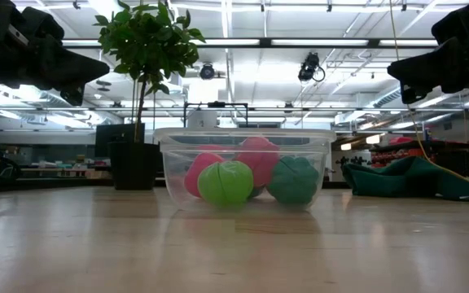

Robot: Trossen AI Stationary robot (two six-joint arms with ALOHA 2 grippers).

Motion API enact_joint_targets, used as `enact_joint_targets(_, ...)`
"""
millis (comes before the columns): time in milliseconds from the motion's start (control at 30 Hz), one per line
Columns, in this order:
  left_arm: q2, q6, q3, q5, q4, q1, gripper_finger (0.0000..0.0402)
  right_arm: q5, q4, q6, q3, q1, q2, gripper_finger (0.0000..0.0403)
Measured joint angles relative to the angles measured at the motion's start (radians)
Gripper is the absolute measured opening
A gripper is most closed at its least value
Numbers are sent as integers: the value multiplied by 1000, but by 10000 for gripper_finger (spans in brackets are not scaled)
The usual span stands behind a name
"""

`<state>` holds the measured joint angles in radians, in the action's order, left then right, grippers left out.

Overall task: Pick and placing Produce into tupperware
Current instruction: Return to Home Position

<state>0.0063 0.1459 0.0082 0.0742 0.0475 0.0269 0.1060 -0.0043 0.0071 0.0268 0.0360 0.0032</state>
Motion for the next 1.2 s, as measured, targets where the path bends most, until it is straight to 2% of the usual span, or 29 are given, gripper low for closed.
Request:
enact_joint_targets(400, 0, 0, 0, 0, 0, 0, 23, 0, 0, 0, 0, 0, 0, 1)
enact_joint_targets(767, 0, 0, 0, 0, 0, 0, 36, 0, 0, 0, 0, 0, 0, 1)
enact_joint_targets(1200, 0, 0, 0, 0, 0, 0, 22, 0, 0, 0, 0, 0, 0, 1)
